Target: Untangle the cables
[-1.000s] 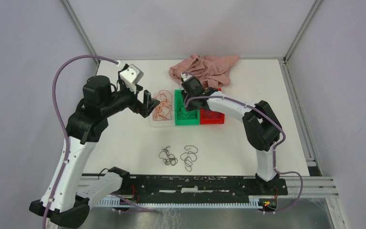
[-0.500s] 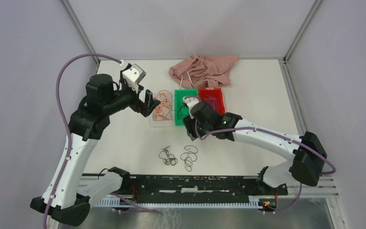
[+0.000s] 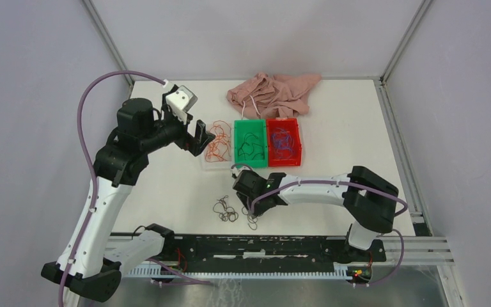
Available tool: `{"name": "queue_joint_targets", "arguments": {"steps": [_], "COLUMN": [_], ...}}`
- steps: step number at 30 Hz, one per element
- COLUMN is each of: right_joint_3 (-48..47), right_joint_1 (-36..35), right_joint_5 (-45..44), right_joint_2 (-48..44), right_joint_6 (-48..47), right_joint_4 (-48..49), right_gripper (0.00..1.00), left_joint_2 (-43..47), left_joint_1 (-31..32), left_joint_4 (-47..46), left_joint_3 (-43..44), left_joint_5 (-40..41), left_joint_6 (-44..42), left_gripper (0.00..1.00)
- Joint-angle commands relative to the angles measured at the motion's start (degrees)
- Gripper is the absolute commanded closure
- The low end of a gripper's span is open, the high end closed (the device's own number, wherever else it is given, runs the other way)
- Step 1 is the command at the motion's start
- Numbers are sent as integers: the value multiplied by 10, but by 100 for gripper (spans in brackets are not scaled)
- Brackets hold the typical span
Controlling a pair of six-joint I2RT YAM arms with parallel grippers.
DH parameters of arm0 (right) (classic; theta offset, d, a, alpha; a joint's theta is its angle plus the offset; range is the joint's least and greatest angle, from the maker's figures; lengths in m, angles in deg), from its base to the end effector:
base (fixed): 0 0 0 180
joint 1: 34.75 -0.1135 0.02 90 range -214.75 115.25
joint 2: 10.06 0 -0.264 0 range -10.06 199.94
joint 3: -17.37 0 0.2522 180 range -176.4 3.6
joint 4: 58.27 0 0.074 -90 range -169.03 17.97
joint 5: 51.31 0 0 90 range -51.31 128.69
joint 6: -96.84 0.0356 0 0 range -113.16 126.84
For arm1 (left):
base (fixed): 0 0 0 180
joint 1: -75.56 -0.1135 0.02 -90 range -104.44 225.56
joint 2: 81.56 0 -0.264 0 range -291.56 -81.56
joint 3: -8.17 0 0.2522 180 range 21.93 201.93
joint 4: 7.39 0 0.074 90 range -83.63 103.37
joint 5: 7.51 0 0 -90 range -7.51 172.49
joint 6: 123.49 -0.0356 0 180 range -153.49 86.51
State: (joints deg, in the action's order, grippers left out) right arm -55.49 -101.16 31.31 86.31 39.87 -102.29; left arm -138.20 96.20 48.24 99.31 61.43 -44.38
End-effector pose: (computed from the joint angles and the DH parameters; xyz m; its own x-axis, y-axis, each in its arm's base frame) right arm 0.1332 0.2936 0.1743 -0.7947 -0.4691 -0.3851 -0.5439 0.8321 0.1088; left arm 0.1664 -0.0764 0.4382 -0.2099 0.2674 -0.9404 0.6948 0.7175 0.0490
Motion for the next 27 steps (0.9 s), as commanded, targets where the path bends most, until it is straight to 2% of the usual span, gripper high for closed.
{"name": "queue_joint_targets", "arguments": {"steps": [1, 6, 12, 13, 19, 20, 21, 22, 23, 25, 27], "right_joint_3": [-38, -44, -41, -43, -48, -51, -55, -60, -61, -55, -53], "right_joint_1": [-4, -4, -2, -1, 7, 7, 7, 7, 6, 6, 6], "right_joint_5": [0, -2, -28, -33, -37, -31, -23, -18, -12, -5, -9], "right_joint_2": [24, 43, 4, -6, -47, -47, -43, -38, -29, -19, -6], "right_joint_6": [22, 29, 16, 12, 12, 14, 17, 21, 29, 53, 70], "right_joint_4": [45, 63, 53, 48, 32, 30, 28, 24, 24, 37, 40], "right_gripper": [55, 67, 97, 100, 100, 97, 85, 69, 60, 53, 51], "left_joint_2": [8, 13, 16, 16, 21, 22, 23, 24, 24, 24, 25], "left_joint_1": [0, 0, 0, 0, 0, 0, 0, 0, 0, 0, 0], "left_joint_4": [-9, -9, -9, -10, -11, -11, -11, -11, -11, -11, -12], "left_joint_3": [5, 4, 0, -1, -5, -6, -6, -7, -7, -7, -7], "left_joint_5": [0, -3, -4, -5, -6, -6, -6, -6, -6, -7, -7], "left_joint_6": [-27, -29, -31, -32, -34, -35, -36, -38, -38, -38, -38], "left_gripper": [1, 1, 1, 1, 1, 1, 1, 1, 1, 1, 1]}}
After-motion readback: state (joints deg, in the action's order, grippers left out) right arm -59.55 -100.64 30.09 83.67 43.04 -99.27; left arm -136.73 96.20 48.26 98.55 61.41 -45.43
